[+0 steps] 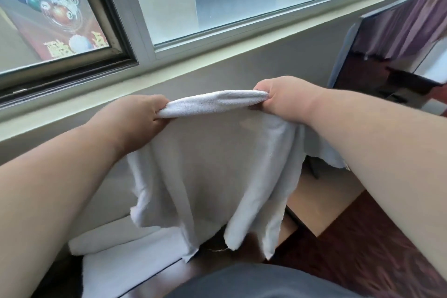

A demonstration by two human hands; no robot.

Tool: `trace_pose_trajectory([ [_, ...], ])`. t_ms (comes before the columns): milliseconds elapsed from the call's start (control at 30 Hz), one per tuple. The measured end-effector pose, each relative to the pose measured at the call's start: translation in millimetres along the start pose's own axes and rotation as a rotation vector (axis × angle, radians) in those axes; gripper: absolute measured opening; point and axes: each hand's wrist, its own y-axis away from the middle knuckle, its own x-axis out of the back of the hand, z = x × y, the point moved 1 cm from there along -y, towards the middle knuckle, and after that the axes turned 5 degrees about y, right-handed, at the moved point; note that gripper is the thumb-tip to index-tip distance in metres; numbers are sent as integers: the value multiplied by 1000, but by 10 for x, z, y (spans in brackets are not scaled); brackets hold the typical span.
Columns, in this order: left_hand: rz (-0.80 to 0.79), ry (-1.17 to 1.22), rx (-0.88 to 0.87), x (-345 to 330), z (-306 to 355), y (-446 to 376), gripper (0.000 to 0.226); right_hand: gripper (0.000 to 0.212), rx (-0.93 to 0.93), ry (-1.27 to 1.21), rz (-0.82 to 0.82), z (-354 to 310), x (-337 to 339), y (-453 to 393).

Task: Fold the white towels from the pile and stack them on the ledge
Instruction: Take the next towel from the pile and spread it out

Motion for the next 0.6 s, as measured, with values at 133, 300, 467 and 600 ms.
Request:
trace_pose_trajectory([
  [133, 69, 100, -106, 74, 656, -205, 20, 17, -52, -75, 81, 481, 328, 488],
  [300, 122, 346, -180, -27, 1920, -464, 35, 18, -135, -291, 261, 1345, 721, 1363],
  [467, 178, 538, -252, -204, 3520, -648, 28, 19, -205, -336, 370, 2357, 1157, 2328],
  [600, 230, 566, -321, -335, 4733, -811, 25, 18, -295, -354, 464, 3208, 1510, 3083],
])
